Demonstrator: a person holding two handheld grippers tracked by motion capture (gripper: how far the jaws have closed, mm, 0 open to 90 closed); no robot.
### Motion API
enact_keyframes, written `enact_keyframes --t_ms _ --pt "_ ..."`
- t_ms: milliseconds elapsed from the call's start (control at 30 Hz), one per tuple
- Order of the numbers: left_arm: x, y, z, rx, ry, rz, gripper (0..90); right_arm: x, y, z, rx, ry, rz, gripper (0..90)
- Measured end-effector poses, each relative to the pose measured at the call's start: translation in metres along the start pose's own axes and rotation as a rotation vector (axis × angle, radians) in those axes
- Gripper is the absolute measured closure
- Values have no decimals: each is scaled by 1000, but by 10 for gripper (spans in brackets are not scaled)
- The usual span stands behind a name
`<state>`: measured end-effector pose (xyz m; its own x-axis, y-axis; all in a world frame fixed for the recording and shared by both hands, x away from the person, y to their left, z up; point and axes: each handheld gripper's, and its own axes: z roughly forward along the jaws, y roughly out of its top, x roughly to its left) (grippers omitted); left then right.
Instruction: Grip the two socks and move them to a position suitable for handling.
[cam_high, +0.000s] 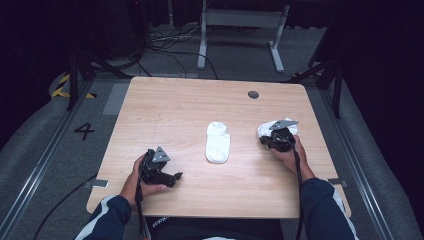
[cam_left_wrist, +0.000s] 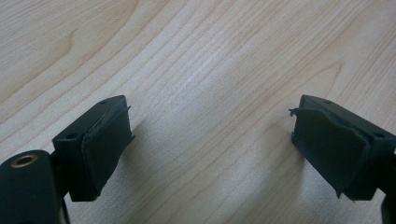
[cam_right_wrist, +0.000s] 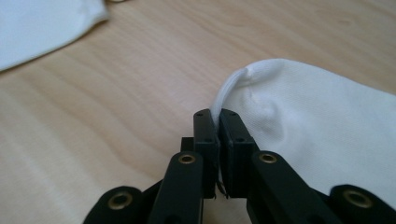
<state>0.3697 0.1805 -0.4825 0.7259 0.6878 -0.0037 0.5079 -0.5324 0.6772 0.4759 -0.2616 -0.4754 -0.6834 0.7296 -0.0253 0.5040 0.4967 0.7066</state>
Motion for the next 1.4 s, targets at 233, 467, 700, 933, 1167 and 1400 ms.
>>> enact_keyframes --t_ms 233,467,700,933,1167,1400 --pt "0 0 0 0 -1 -3 121 29 -16 -20 20 100 -80 869" --pt "0 0 0 3 -2 -2 121 58 -38 -46 40 173 -160 865" --pt "-4 8 3 5 -23 12 206 69 -57 -67 45 221 -190 778" --pt "-9 30 10 -40 -100 59 268 72 -58 -81 -8 185 -197 668" --pt "-23 71 21 -116 -169 148 485 67 -63 -94 -50 108 -156 656" --pt "-34 93 46 -91 -187 238 624 65 -65 -98 -97 50 -130 725"
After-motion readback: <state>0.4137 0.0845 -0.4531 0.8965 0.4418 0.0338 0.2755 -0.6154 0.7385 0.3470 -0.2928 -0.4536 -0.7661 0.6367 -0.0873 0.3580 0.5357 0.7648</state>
